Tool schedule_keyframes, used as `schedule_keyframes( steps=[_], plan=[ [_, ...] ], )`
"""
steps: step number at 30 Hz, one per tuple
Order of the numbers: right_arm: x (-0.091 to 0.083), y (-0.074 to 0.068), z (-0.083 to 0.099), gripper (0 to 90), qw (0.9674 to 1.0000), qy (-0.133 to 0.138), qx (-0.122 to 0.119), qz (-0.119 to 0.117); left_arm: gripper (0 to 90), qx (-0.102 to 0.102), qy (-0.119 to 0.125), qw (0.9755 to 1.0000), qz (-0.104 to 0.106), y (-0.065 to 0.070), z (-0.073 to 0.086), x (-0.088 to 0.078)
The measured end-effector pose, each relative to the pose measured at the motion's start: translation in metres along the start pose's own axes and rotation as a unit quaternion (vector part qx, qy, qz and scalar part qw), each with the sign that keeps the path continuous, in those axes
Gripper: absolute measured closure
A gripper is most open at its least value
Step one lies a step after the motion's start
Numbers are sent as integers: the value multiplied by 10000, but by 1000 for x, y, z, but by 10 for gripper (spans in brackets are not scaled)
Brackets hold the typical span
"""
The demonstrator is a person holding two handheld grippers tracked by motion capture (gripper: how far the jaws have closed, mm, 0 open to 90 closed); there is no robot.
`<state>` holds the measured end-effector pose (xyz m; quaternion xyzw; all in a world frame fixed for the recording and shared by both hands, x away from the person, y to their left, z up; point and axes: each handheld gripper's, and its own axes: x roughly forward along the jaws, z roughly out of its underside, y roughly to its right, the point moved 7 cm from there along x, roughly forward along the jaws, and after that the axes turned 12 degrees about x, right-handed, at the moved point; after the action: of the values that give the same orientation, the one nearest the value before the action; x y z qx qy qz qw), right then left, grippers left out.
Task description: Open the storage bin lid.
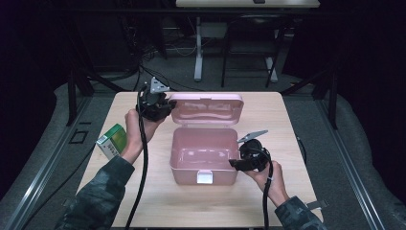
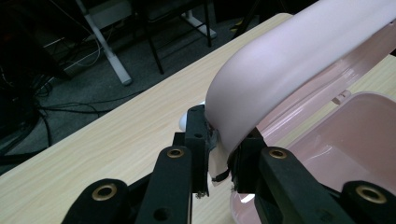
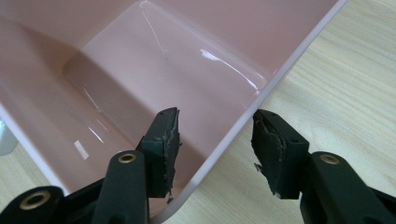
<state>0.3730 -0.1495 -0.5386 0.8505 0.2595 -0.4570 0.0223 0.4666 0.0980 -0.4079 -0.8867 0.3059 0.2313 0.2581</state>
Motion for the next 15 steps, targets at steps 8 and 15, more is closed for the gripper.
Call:
schedule_keyframes(
  steps=[8, 15],
  plan=[
    [0, 0, 0, 507, 10000, -5, -9, -17, 802, 0, -66, 10000, -5, -5, -3, 6],
    [0, 0, 0, 505, 10000, -11, -24, -23, 799, 0, -114, 9999, -10, -9, -4, 11]
  ],
)
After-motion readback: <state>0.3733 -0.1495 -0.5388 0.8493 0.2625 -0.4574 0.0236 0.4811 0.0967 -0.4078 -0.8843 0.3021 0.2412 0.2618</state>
